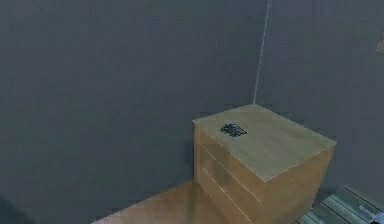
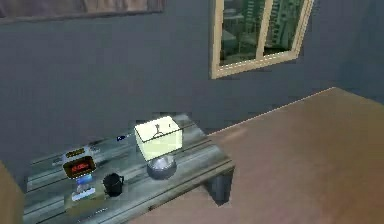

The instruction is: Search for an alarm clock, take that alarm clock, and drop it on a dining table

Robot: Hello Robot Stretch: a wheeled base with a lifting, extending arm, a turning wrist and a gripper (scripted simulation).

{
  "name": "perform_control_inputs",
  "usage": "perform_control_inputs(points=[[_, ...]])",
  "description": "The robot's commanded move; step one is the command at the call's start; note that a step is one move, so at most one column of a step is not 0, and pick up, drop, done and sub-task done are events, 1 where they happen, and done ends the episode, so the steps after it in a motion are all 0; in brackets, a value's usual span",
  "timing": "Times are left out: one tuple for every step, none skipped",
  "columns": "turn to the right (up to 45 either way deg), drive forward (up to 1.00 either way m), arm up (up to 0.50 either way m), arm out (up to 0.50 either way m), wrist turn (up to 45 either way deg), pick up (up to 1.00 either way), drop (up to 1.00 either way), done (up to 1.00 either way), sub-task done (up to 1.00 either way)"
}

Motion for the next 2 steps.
perform_control_inputs(points=[[-30.0, 0.0, 0.0, 0.0, 0.0, 0.0, 0.0, 0.0, 0.0], [45.0, 0.0, 0.0, 0.0, 0.0, 0.0, 0.0, 0.0, 0.0]])
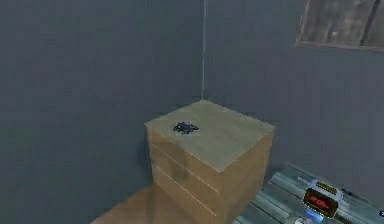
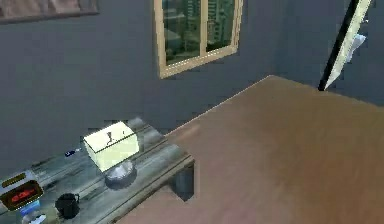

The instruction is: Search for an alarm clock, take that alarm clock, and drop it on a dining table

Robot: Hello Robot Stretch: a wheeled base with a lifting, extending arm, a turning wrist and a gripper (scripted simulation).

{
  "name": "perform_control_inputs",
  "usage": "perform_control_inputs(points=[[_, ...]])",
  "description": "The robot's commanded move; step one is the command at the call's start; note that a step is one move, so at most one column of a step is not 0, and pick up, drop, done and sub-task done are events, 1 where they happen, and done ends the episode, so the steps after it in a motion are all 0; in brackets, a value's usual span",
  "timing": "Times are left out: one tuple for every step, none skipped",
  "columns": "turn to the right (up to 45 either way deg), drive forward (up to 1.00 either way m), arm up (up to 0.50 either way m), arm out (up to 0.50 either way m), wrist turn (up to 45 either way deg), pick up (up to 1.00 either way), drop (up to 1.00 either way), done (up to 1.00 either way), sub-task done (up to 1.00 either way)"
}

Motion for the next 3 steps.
perform_control_inputs(points=[[45.0, 0.0, 0.0, 0.0, 0.0, 0.0, 0.0, 0.0, 0.0], [45.0, 0.0, 0.0, 0.0, 0.0, 0.0, 0.0, 0.0, 0.0], [0.0, 0.65, 0.0, 0.0, 0.0, 0.0, 0.0, 0.0, 0.0]])
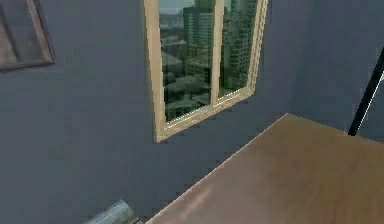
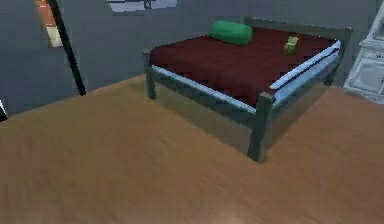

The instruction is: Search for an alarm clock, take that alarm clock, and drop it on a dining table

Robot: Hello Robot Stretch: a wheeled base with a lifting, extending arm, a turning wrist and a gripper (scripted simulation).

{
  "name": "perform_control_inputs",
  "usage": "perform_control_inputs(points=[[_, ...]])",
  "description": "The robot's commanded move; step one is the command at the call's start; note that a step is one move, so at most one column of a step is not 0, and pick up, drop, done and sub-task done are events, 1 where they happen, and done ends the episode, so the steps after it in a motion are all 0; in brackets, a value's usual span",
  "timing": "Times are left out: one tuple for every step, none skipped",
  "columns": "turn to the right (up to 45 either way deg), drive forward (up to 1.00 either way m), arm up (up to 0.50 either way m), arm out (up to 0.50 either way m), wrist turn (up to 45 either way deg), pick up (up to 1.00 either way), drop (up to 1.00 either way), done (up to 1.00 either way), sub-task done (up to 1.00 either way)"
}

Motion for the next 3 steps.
perform_control_inputs(points=[[-45.0, 0.0, 0.0, 0.0, 0.0, 0.0, 0.0, 0.0, 0.0], [-45.0, 0.0, 0.0, 0.0, 0.0, 0.0, 0.0, 0.0, 0.0], [-45.0, 0.0, 0.0, 0.0, 0.0, 0.0, 0.0, 0.0, 0.0]])
